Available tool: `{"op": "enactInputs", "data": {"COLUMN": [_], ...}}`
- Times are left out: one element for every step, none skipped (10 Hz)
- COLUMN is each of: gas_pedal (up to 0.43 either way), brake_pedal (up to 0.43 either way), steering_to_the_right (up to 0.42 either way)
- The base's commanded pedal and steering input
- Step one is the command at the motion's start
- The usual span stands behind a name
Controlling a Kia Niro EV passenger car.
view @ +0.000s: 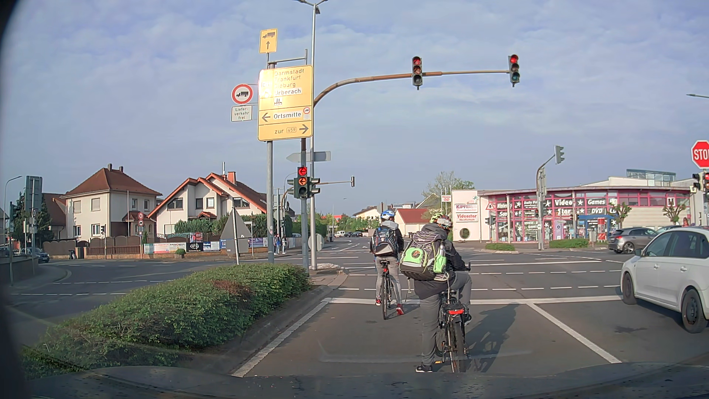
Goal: Follow the waypoints while adhering to traffic rules and regulations
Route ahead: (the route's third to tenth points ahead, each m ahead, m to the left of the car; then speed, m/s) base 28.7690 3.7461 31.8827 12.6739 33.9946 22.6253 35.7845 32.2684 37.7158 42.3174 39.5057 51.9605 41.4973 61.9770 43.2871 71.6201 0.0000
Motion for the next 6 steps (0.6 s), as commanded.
{"op": "enactInputs", "data": {"gas_pedal": [0.0,0.0,0.0,0.0,0.0,0.0], "brake_pedal": [0.311,0.311,0.311,0.311,0.311,0.311], "steering_to_the_right": [0.064,0.064,0.064,0.064,0.064,0.064]}}
